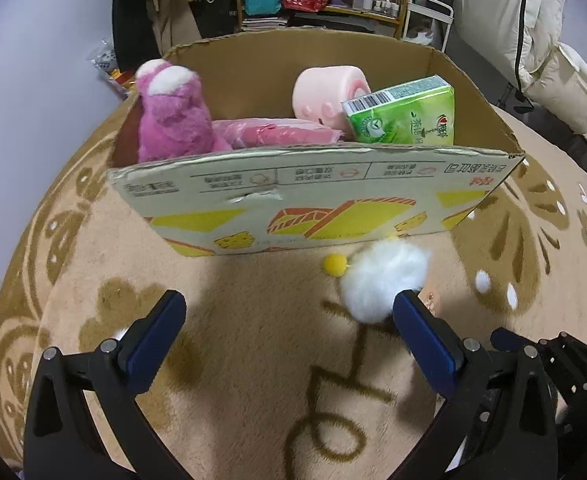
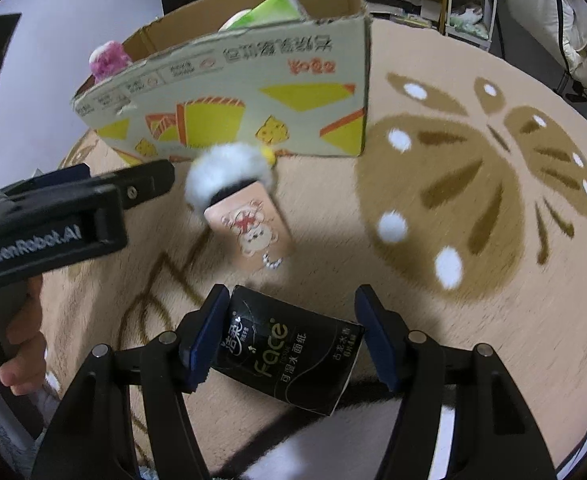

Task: Organize soft objects
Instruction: 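Grasp the black Face tissue pack with the right gripper while the left grips the white pompom keychain, then carry both items over the box and open both grippers to drop them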

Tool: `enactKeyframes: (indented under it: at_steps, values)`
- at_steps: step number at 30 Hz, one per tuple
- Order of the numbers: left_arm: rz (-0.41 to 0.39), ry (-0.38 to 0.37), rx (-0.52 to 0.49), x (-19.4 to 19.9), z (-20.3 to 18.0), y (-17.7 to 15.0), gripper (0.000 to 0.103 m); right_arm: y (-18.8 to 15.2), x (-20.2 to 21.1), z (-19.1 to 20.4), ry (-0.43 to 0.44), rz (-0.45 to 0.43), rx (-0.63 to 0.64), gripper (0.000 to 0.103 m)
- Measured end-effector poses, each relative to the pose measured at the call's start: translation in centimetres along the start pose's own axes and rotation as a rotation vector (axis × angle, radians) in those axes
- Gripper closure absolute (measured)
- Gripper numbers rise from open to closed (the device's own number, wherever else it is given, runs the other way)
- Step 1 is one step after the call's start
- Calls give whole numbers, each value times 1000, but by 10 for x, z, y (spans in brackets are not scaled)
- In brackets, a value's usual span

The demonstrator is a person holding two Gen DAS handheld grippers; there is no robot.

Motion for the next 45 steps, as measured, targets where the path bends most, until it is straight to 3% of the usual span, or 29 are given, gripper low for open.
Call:
enactKeyframes:
  at_steps: [12,18,24,26,28,31,38,45]
  values:
    - [39,-28,-47,-33,-28,1,1,8,0,-28,-2,-13,-19,35]
    - [59,-58,-9,-45,-34,4,2,6,2,-24,9,-4,-31,35]
    - [114,-71,6,-65,-42,-2,22,5,-2,-27,17,5,-39,35]
    - [98,-47,-17,-66,-43,-4,33,5,-3,-28,19,7,-44,35]
    - [95,-38,-35,-65,-45,-5,52,5,-2,-28,21,6,-47,35]
    - [98,-18,-36,-63,-44,-3,68,5,-3,-29,24,-1,-51,35]
    - [74,-3,-21,-44,-26,-13,74,4,1,-31,35,-32,-60,35]
    - [-13,6,38,1,-12,-14,74,9,16,-31,20,-85,-64,35]
Point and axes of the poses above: each gripper's, at about its wrist camera, not at the fingertips, and x roughly against the way its jaws point, z to its left, y to its top, the point moved 5 cm from there along -x, roughly the way its jaws point, and after that the axes turned 13 degrees about x, right-handed, at the moved point
